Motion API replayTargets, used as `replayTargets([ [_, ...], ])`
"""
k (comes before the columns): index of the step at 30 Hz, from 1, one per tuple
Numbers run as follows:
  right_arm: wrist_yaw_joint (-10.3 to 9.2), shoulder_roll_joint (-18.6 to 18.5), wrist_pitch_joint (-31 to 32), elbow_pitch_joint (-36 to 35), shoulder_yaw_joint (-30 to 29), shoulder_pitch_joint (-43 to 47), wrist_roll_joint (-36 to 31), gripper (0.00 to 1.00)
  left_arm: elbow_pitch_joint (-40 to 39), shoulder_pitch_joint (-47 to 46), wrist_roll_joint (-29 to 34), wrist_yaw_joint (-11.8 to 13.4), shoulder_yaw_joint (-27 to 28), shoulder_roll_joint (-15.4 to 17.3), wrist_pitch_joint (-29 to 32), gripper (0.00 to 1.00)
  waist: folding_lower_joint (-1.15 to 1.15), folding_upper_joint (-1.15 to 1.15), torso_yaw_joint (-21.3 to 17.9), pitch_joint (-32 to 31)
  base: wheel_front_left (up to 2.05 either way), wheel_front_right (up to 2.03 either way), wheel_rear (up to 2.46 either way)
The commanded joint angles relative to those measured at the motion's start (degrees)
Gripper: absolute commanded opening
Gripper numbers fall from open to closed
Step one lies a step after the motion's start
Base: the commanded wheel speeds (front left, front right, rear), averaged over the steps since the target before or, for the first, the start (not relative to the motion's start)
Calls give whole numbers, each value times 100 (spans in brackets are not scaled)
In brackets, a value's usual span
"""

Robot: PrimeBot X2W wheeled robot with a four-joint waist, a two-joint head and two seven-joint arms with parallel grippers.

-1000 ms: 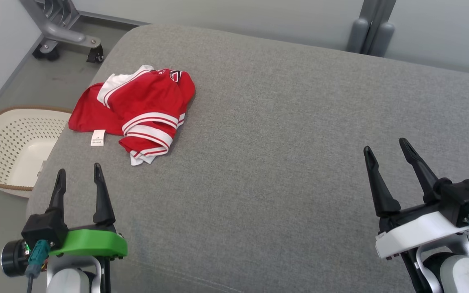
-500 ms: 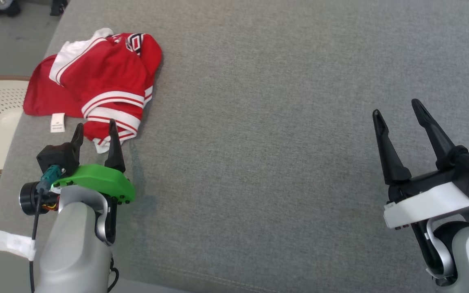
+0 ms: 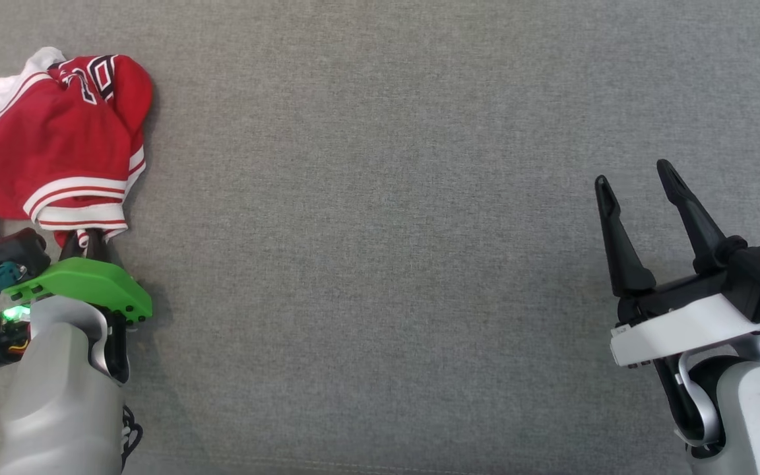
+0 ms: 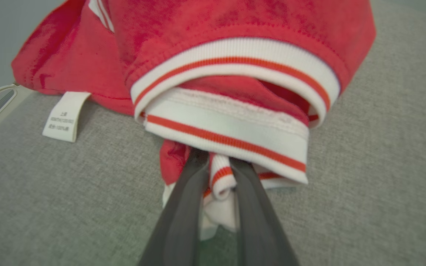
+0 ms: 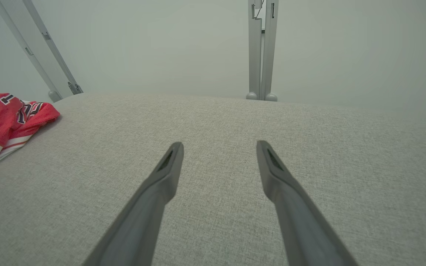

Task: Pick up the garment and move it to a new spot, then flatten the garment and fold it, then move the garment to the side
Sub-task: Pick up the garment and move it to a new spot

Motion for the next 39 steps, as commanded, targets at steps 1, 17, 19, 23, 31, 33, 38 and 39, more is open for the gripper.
replayTargets([
  [1, -9, 23, -69, 17, -10, -47, -5, 100, -90, 145, 78, 72, 39, 40, 49, 0, 0, 0, -63, -117, 0, 0, 0],
  [17, -9, 131, -261, 171, 145, 332, 102, 100, -3923, 1936, 855, 474, 421, -185, 31, 0, 0, 0, -347, -1301, 0, 0, 0],
  [19, -9, 129, -273, 189, 201, 399, 108, 100, -4316, 2214, 919, 449, 291, -262, 34, 0, 0, 0, -466, -1452, 0, 0, 0],
  [23, -9, 120, -292, 207, 248, 447, 136, 100, -4805, 2521, 991, 333, -81, -386, 243, 0, 0, 0, -684, -1615, 0, 0, 0],
  [31, -9, 166, -344, 191, 278, 439, 191, 100, -4894, 2199, 1092, -128, -1623, -583, 705, 0, 0, 0, -1417, -1434, 0, 0, 0],
  [33, -8, 190, -366, 201, 268, 434, 206, 100, -4845, 2064, 1036, -184, -2022, -602, 721, 0, 0, 0, -1604, -1318, 0, 0, 0],
  [38, -9, 228, -458, 270, 288, 325, 154, 100, -4681, 1687, 857, -245, -3080, -618, 720, 0, 0, 0, -2099, -989, 0, 0, 0],
  [39, -9, 239, -469, 284, 265, 320, 159, 100, -4639, 1647, 786, -252, -3266, -619, 711, 0, 0, 0, -2159, -948, 0, 0, 0],
])
